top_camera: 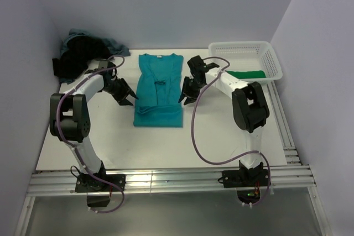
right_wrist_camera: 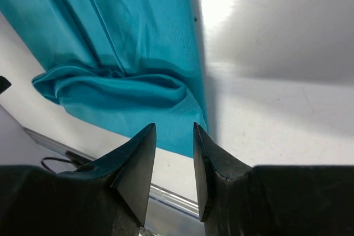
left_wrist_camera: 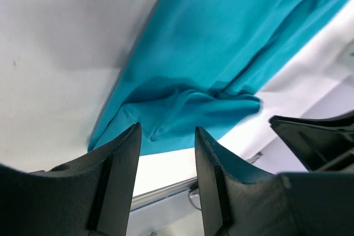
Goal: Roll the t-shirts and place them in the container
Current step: Roll the tshirt
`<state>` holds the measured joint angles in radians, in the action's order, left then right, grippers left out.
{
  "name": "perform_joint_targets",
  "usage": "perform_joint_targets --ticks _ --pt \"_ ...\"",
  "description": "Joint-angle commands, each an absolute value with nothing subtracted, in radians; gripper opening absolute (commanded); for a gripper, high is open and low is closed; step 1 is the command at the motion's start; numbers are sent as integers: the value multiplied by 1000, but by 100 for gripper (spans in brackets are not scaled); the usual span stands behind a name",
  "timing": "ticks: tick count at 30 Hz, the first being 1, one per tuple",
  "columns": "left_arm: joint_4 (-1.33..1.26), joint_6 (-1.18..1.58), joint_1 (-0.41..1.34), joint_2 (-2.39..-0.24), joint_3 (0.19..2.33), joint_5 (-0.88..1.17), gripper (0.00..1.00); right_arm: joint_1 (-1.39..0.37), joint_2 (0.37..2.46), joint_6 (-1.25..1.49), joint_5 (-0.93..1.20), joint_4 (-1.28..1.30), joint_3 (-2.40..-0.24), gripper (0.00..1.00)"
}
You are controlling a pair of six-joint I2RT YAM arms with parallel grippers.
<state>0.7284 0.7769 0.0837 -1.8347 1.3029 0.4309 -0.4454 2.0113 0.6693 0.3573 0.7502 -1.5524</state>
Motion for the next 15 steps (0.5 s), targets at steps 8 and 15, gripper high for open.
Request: perform_joint_targets --ticks 8,15 --pt "661 662 46 -1741 1289 551 48 -422 1829 653 455 530 -1382 32" --pt "703 565 64 -1697 1241 503 57 -442 1851 626 483 499 -1342 35"
